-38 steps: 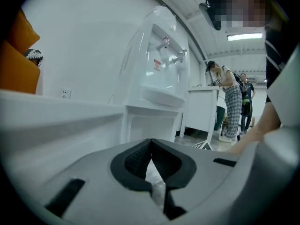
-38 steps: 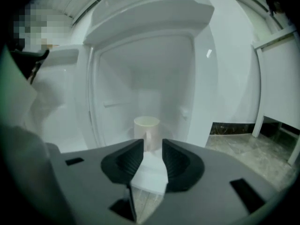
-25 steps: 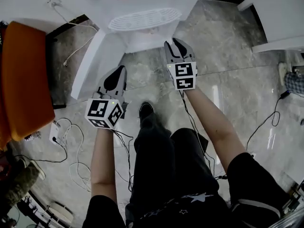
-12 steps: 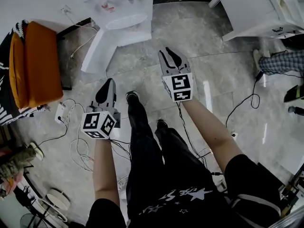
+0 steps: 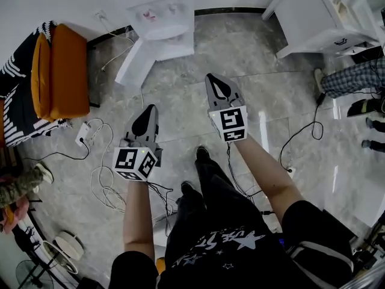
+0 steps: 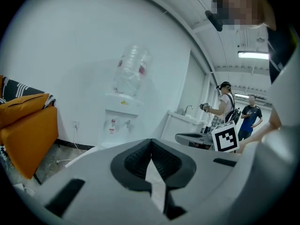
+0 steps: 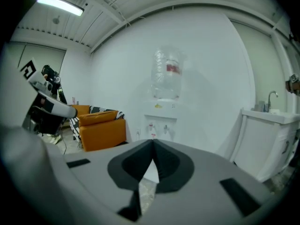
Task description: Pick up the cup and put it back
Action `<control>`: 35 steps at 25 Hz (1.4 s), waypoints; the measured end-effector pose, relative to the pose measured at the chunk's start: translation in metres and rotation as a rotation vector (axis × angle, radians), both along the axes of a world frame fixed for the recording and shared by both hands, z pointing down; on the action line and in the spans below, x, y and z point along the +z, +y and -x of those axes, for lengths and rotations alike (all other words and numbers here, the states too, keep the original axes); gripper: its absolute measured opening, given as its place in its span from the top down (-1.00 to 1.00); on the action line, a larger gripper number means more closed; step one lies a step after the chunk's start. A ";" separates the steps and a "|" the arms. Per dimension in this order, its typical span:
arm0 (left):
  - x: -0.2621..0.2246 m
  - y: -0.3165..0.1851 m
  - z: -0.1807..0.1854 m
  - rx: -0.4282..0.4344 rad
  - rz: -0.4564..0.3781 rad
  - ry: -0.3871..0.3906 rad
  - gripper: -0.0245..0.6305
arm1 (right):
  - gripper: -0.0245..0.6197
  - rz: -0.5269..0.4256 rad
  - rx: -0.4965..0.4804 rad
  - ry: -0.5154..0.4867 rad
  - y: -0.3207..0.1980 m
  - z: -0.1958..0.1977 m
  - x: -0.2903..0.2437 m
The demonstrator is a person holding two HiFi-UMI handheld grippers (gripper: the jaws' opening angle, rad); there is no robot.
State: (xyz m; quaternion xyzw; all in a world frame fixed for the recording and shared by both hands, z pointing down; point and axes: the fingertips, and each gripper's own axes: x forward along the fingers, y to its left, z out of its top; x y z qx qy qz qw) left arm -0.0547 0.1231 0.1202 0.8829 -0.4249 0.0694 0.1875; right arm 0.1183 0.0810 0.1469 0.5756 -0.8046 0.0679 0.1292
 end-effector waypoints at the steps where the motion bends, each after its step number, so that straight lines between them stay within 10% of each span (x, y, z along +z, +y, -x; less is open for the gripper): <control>1: -0.002 0.009 -0.001 0.006 0.003 -0.001 0.90 | 0.90 0.002 -0.010 -0.001 0.009 0.003 -0.004; 13: -0.044 0.131 0.026 0.031 -0.015 -0.008 0.90 | 0.91 -0.074 -0.113 0.057 0.126 0.061 -0.072; 35: -0.124 0.313 0.080 0.073 -0.101 0.040 0.90 | 0.91 -0.187 -0.006 0.050 0.321 0.082 -0.183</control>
